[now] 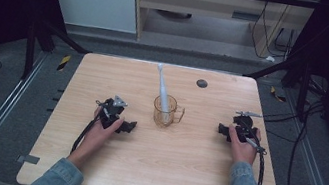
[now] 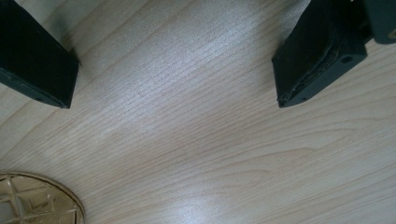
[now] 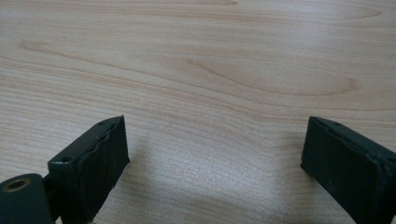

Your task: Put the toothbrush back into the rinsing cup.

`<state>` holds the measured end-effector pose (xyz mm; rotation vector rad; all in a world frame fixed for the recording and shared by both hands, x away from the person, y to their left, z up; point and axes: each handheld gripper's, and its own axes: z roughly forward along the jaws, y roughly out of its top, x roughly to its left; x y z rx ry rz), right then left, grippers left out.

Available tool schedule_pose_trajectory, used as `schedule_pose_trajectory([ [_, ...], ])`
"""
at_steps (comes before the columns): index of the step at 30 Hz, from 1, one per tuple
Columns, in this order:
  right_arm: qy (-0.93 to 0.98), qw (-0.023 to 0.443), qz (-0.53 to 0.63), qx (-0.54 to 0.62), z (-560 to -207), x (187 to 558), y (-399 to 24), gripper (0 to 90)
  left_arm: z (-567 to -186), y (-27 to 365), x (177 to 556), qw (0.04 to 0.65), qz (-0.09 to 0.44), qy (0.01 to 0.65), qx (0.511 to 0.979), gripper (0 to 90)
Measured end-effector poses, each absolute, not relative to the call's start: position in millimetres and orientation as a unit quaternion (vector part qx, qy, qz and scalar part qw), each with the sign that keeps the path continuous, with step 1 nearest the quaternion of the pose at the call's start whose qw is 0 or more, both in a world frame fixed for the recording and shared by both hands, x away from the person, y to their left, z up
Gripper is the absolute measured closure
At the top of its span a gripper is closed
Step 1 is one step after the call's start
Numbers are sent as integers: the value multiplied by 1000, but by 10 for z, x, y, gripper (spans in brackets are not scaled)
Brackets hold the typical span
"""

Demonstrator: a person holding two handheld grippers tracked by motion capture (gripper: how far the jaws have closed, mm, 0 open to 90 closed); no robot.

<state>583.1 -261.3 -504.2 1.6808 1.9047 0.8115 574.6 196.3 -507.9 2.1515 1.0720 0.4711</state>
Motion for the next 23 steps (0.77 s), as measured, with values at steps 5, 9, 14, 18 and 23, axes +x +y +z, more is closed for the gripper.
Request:
schedule_pose_trajectory([
  [5, 692, 240, 297, 613, -5057, 5836, -2607, 60, -5079, 1963, 5746, 339, 181, 412, 826, 0],
  [9, 690, 254, 295, 610, -5088, 5835, -2566, 35, -5079, 1963, 5746, 339, 181, 412, 826, 0],
  [14, 687, 262, 298, 608, -5110, 5839, -2539, 26, -5079, 1962, 5746, 339, 181, 412, 826, 0],
  [18, 689, 259, 300, 606, -5108, 5823, -2512, 24, -5079, 1962, 5746, 339, 181, 412, 826, 0],
  [23, 680, 265, 295, 617, -5111, 5819, -2486, 19, -5079, 1963, 5745, 339, 181, 411, 826, 0],
])
